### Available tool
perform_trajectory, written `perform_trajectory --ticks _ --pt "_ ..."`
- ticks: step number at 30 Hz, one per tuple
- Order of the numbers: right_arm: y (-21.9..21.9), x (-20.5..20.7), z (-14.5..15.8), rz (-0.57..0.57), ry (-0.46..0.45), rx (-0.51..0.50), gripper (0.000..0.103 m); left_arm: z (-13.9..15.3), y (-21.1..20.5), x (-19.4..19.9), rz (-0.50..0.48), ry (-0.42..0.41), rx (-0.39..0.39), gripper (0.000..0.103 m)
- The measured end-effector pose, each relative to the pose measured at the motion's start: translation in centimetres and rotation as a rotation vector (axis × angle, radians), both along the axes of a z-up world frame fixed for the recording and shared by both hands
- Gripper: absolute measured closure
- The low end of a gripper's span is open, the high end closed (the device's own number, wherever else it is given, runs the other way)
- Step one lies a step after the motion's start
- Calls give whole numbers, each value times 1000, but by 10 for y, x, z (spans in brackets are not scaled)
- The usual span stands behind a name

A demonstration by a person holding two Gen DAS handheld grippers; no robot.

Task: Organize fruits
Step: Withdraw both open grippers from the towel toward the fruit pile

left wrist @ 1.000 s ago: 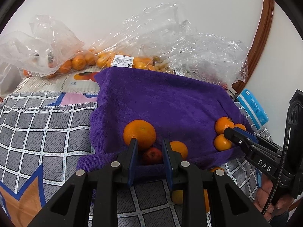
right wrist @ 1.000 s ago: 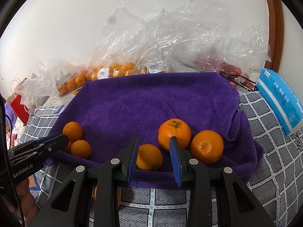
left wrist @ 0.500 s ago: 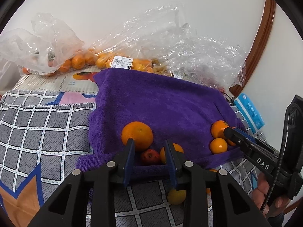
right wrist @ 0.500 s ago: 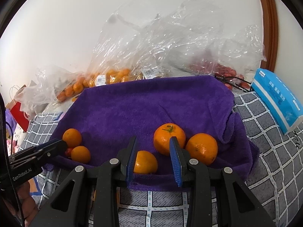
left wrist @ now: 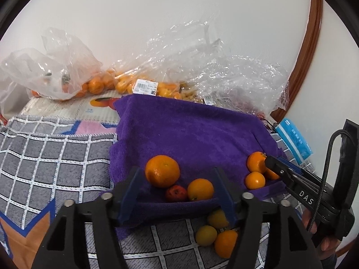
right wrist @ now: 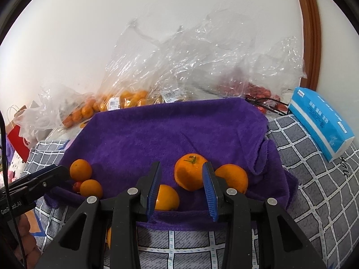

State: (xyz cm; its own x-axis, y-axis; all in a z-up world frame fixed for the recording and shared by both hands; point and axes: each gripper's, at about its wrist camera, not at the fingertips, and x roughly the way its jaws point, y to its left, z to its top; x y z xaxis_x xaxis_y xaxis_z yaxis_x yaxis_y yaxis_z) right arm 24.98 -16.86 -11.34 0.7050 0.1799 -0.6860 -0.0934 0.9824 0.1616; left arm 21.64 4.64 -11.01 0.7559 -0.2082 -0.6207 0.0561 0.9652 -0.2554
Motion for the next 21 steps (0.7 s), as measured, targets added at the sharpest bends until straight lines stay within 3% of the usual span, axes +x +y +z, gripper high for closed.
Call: perform_trajectory --ticks 10,15,21 --pt "5 -10 8 8 -59 -35 65 8 0 -6 23 -40 32 34" --pt "8 -6 5 12 -20 -55 65 12 0 -9 47 -81 75 34" --pt "6 -11 13 22 33 -4 65 27 1 -12 81 -94 123 34"
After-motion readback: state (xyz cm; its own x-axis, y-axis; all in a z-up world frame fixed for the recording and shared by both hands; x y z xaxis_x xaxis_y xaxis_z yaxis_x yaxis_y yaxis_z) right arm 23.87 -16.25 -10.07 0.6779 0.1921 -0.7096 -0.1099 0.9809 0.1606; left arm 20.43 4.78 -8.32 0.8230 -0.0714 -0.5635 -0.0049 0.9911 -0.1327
